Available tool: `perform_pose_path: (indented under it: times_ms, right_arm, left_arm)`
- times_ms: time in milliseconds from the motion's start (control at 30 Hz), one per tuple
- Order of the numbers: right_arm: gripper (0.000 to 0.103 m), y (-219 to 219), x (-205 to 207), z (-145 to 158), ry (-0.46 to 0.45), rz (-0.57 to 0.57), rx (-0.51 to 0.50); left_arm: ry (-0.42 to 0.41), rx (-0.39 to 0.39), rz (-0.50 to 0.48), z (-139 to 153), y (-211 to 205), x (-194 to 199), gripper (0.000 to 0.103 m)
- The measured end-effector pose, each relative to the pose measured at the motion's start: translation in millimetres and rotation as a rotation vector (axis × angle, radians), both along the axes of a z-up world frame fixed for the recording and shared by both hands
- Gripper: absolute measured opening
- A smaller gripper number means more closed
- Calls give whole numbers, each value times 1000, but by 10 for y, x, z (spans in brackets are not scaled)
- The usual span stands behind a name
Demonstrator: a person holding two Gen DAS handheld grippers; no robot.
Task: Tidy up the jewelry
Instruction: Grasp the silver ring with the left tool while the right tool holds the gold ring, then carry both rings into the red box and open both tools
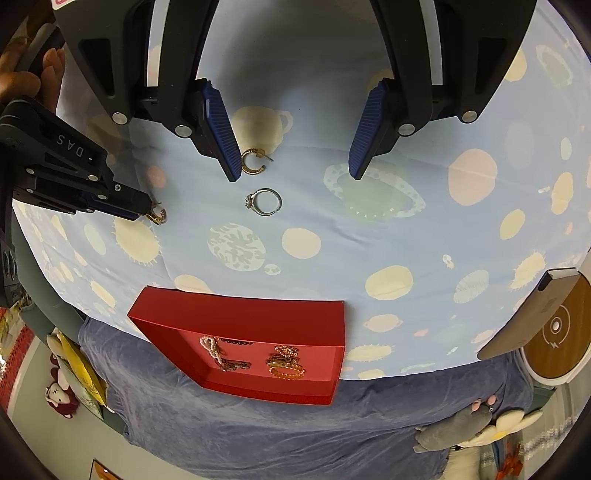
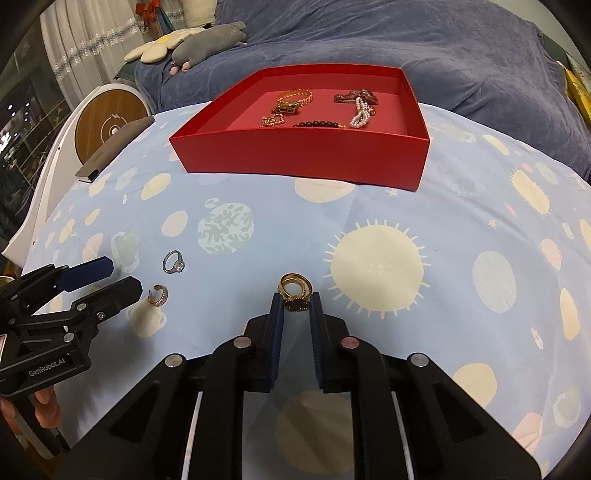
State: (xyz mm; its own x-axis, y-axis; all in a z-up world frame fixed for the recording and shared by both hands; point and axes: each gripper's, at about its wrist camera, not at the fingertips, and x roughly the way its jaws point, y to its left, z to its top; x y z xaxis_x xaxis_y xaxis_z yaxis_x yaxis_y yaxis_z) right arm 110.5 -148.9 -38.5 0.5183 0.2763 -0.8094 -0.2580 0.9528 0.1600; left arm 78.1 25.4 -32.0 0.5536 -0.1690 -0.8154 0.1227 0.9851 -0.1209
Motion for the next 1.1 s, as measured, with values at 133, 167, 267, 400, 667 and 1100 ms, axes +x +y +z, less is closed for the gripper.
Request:
perform_pose_path:
  times_ms: [133,167,267,400,667,1100]
  right_arm:
    - [14,-49,-24,126,-25,-6,33]
    - [14,-68,-33,165,-31,-8,45]
    - [14,-104,-48,232,-40,-10,61]
    - [14,-103,-56,222,-33,-8,68]
    - [14,-107,-66,239,-33,-7,78]
    - [14,-112,-58,249,-32,-11,82]
  left_arm:
    - [-2,-8,0,-2,0,13,58]
    - [-1,-12,-1,-5,-6,21,58]
    - [1,-20,-3,-20,-41,55,58]
    - [-21,0,-15,-39,-137,109,58]
    - [-32,51,-23,-169,-276,226,47]
    - [-56,73,-27,-170,-311,243,22]
